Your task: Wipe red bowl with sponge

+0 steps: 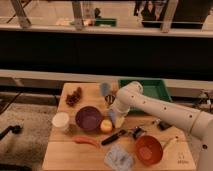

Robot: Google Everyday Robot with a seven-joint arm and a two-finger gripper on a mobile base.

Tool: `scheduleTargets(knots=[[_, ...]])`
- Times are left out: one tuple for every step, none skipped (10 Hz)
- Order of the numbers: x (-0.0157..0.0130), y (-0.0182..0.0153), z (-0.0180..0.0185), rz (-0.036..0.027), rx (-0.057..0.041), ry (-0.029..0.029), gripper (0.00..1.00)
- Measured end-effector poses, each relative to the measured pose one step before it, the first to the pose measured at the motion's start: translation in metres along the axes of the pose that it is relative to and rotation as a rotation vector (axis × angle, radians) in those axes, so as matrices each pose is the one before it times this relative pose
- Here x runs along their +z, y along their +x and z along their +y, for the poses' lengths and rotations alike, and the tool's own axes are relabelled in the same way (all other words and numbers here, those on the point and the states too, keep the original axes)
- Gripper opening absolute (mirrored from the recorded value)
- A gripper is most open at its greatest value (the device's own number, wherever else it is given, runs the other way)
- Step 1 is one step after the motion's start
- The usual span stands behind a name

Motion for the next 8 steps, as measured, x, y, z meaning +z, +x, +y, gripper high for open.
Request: scheduleTargets(knots=[[-0.00359,0.00147,-0.00013,0.00084,0.00155,0.00158,0.0],[-0.00474,0.00294,0.00073,0.00033,0.00625,0.00134,0.0],[-0.0052,0.00158,0.00038,-0.00094,0.00528,0.00248,0.0],[-0.00336,0.00126,0.00166,0.00014,0.00339,-0.00024,0.0],[-0.00532,0.0022,0.00278,0.00054,0.00559,0.00071,0.0],[-0.00647,0.00285,0.00321,-0.00249,0.00862,0.00195,0.0],[-0.00661,0.00266,0.00412,-0.00196,0.00737,-0.0012,0.0],[-0.00489,0.00078,0.0037,-0.00214,0.00411,-0.00035,0.0]])
